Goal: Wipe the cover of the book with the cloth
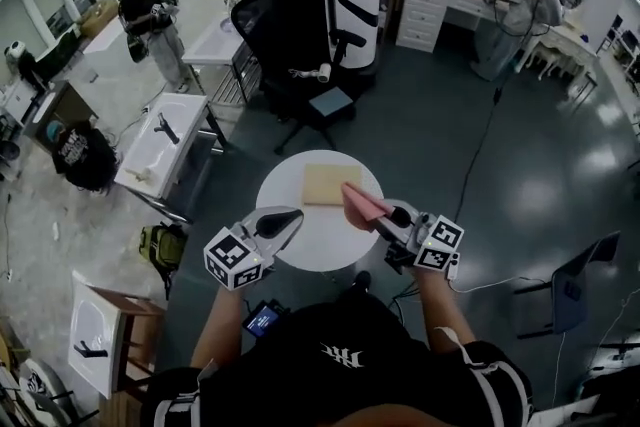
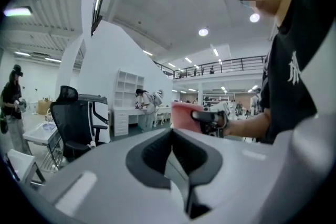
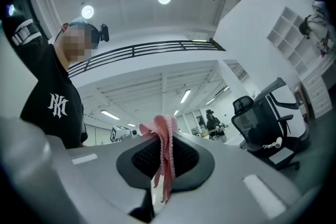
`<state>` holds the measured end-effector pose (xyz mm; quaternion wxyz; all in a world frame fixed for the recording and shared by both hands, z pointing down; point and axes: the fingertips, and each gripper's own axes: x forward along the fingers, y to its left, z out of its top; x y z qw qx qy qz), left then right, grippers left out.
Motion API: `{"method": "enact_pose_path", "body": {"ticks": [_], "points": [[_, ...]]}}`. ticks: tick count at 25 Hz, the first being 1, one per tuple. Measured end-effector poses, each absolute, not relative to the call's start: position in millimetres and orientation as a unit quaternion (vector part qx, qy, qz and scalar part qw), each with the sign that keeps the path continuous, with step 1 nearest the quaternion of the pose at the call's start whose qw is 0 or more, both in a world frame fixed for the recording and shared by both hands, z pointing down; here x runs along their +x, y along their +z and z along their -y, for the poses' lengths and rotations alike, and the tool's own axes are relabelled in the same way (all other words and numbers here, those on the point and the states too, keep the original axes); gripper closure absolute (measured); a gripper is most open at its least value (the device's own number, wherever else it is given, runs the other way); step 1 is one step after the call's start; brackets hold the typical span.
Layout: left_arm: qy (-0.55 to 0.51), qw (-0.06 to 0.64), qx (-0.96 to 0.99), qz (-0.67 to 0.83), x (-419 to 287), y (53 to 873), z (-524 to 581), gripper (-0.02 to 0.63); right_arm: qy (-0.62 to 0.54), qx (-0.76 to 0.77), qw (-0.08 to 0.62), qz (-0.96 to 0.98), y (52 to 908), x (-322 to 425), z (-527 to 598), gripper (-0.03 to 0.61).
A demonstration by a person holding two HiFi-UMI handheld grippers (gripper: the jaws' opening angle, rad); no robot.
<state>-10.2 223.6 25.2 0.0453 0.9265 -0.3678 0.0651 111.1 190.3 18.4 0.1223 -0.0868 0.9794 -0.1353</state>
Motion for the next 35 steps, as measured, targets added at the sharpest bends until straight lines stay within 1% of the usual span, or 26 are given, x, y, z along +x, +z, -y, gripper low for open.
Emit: {"method": "enact_pose_path", "body": {"ticks": [5, 9, 13, 17, 20, 22, 24, 27, 32, 35], "points": [[0.028, 0.064, 0.929, 0.364, -36, 47, -308, 0.609, -0.158, -0.076, 0.126, -0.976, 27, 88, -280, 0.565], [0.009, 0.097, 0.925, 0.368, -46, 64, -349, 0.611, -0.164, -0.073, 0.097, -0.979, 31, 76, -330, 0.565], [-0.001, 0.087, 0.923, 0.375, -42, 57, -382, 0.611, -0.142, -0.077, 0.057, -0.985, 35, 86, -360, 0.565], [0.001, 0.082, 0.922, 0.379, -40, 53, -416, 0.611, -0.134, -0.054, 0.063, -0.987, 29, 85, -383, 0.566], [0.017, 0.083, 0.923, 0.375, -24, 56, -439, 0.611, -0.134, -0.032, 0.082, -0.987, 23, 84, -409, 0.566], [0.008, 0.092, 0.923, 0.373, -6, 53, -454, 0.611, -0.131, -0.018, 0.086, -0.987, 23, 91, -433, 0.566], [-0.007, 0.100, 0.924, 0.368, 15, 48, -472, 0.611, -0.134, -0.010, 0.096, -0.986, 24, 105, -456, 0.566], [0.005, 0.106, 0.926, 0.361, 45, 57, -499, 0.611, -0.144, -0.021, 0.115, -0.983, 32, 136, -480, 0.566], [0.026, 0.129, 0.924, 0.359, 77, 83, -533, 0.611, -0.116, -0.077, 0.090, -0.986, 50, 171, -508, 0.566], [0.028, 0.123, 0.928, 0.351, 93, 81, -545, 0.611, -0.124, -0.079, 0.105, -0.984, 46, 186, -520, 0.566]]}}
